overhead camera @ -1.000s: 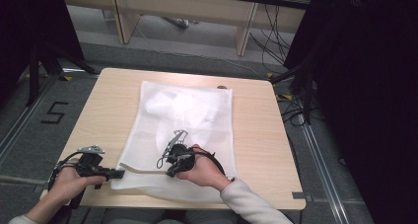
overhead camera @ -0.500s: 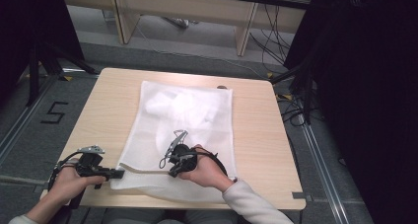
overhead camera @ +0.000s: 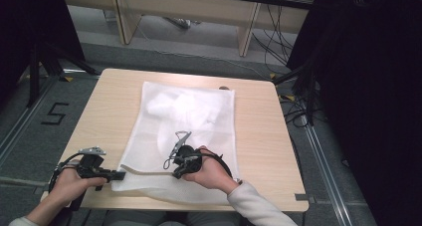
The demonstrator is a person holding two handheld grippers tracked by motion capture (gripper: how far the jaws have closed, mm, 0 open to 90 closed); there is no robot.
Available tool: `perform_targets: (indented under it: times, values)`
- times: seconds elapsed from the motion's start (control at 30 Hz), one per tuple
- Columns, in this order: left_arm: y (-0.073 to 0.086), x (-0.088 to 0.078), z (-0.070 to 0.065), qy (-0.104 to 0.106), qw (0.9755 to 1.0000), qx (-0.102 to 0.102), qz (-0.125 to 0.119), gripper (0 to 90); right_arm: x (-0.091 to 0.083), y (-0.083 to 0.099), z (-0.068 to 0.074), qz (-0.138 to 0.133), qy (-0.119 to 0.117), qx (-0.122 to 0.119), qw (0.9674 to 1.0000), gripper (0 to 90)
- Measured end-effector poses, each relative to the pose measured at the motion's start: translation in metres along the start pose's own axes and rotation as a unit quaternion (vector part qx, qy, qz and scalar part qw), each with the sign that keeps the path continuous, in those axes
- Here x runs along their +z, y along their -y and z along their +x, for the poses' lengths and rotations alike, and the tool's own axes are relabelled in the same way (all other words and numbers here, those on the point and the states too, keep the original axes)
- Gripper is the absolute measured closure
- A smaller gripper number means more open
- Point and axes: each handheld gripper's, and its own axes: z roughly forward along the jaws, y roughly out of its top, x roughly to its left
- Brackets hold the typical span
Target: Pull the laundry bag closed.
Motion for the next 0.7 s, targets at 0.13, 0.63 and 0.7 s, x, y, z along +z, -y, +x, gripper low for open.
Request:
perform_targets:
  times: [0.13, 0.63, 0.7]
  values:
    - [-0.0003, -0.0005, 0.0012, 0.005, 1.0, 0.001, 0.005, 85.4, -0.0015, 0.0018, 0.0002, -0.004, -0.006, 0.009, 0.9999, 82.4]
    - [0.0, -0.0008, 0.0022, 0.002, 1.0, 0.001, 0.006, 85.3, -0.0078, 0.0085, -0.004, 0.0, 0.003, 0.01, 0.9999, 82.4]
    - [-0.0001, -0.0008, 0.0022, 0.001, 1.0, 0.001, 0.006, 85.3, -0.0079, 0.0097, -0.0034, -0.004, -0.003, 0.018, 0.9998, 82.4]
